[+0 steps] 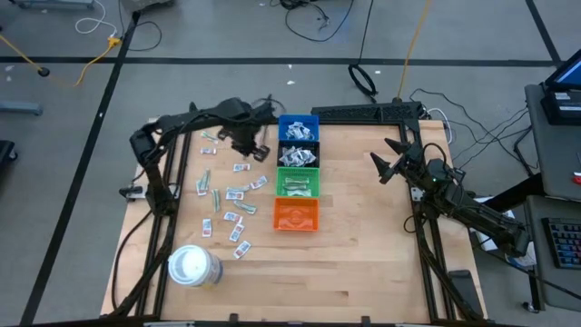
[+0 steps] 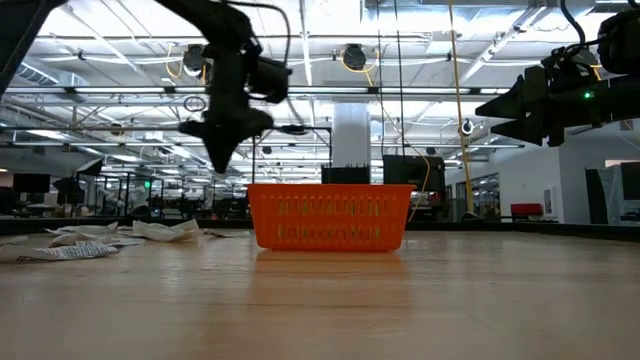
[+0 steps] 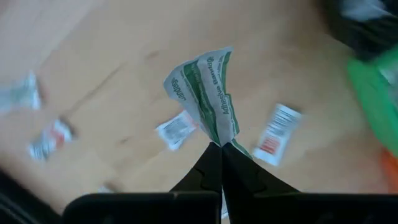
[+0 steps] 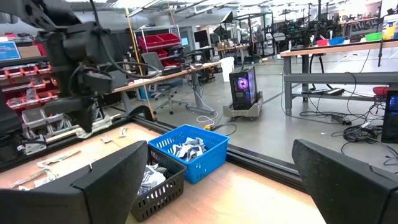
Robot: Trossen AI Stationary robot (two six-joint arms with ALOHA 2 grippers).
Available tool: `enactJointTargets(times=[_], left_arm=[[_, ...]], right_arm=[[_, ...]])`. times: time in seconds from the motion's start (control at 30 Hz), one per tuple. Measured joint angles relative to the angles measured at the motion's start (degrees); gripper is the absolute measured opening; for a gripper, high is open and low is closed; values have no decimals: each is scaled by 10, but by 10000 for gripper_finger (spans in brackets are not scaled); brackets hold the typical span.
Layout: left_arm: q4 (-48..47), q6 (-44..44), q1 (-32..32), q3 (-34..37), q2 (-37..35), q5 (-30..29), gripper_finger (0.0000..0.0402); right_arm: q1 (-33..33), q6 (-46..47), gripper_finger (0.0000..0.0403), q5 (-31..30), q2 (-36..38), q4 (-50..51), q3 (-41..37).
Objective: Pick & Place First Aid Supplies
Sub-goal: Put the green bandage into the green bin
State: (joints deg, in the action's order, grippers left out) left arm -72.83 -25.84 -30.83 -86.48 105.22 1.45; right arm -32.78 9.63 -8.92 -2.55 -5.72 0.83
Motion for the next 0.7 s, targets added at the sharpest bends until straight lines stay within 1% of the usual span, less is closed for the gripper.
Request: enactJointTargets(times=[0.17,0.37,0.5,0.6,0.7], left_arm=[[-44,149,56,-97,66,12,0],[-103,272,106,-238,157,15,0],[-126,346,133,-323,205,15,0],[-131,387,147,-368,230,14,0],[-132,420,157,-391,242,11,0]], right_arm=[[0,0,393,0,0,0,0],[0,0,393,0,0,0,0],[0,0,393,0,0,0,0],[0,0,393,0,0,0,0],[0,0,393,0,0,0,0]])
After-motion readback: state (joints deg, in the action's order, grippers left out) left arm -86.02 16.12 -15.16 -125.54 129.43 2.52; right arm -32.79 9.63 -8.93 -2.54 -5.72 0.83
